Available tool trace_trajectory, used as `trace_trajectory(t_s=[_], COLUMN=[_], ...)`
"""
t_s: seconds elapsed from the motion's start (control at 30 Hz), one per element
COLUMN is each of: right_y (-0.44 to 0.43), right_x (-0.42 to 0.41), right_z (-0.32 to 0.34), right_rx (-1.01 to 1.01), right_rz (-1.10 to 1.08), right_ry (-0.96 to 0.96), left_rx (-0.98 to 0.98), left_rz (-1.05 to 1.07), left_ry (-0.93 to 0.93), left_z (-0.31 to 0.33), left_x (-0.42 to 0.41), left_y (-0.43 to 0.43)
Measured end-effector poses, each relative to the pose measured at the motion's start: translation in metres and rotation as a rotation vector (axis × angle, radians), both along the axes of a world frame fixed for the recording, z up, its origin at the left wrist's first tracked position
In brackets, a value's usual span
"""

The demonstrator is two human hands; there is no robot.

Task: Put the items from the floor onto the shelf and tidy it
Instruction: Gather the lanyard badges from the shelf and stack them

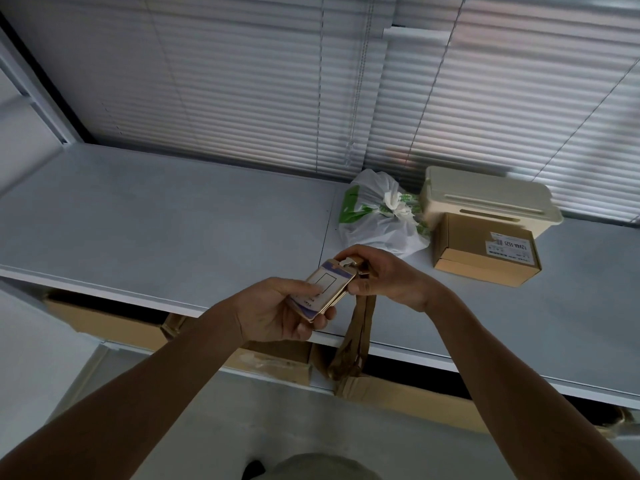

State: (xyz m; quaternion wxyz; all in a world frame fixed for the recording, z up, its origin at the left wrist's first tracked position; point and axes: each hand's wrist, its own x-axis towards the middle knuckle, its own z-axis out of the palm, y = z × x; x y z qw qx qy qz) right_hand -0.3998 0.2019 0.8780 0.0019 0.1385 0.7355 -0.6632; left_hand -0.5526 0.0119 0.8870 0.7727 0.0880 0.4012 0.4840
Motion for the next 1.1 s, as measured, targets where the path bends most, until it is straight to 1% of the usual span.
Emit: trace_trajectory(t_s=[0.03,0.13,0.23,0.3,0.43,0.5,0.6,0.73,0.83,0.93,1.03,1.1], right_y=[0.002,0.007,0.006,0.001,-0.011,-0.017,-0.03,-0.049,-0.062,-0.076,-0.084,-0.085], right_x=[-0.002,-0.01,-0.019,-0.026,-0.042,-0.052,-0.066,-0.085,-0.093,-0.102,-0.118,-0.129], right_z=[0.001,0.005,0.006,-0.002,-0.029,-0.038,-0.047,-0.057,-0.064,-0.07,-0.079,-0.089], right_rx=[0.013,0.023,-0.117,-0.139,-0.067,-0.067,-0.067,-0.125,-0.117,-0.177,-0.182,-0.171], right_rz=[0.004,0.019,0.029,0.017,-0.2,-0.281,-0.36,-0.5,-0.591,-0.631,-0.664,-0.709], right_ry=[0.004,0.009,0.041,0.027,-0.141,-0.179,-0.229,-0.267,-0.331,-0.321,-0.326,-0.333], left_rx=[-0.016,-0.046,-0.07,-0.079,-0.071,-0.078,-0.094,-0.118,-0.155,-0.211,-0.265,-0.283], left_rz=[0.009,0.002,0.072,0.141,0.205,0.222,0.257,0.335,0.339,0.304,0.315,0.333], left_ry=[0.022,0.185,0.321,0.375,0.501,0.553,0.576,0.607,0.61,0.624,0.617,0.646], left_z=[0.003,0.012,0.014,0.016,0.017,0.01,0.0,-0.008,-0.021,-0.05,-0.088,-0.11], left_x=[-0.002,-0.01,-0.024,-0.039,-0.083,-0.109,-0.145,-0.191,-0.21,-0.215,-0.214,-0.215], left_y=[0.001,0.003,0.008,0.01,0.024,0.036,0.058,0.095,0.122,0.142,0.16,0.174])
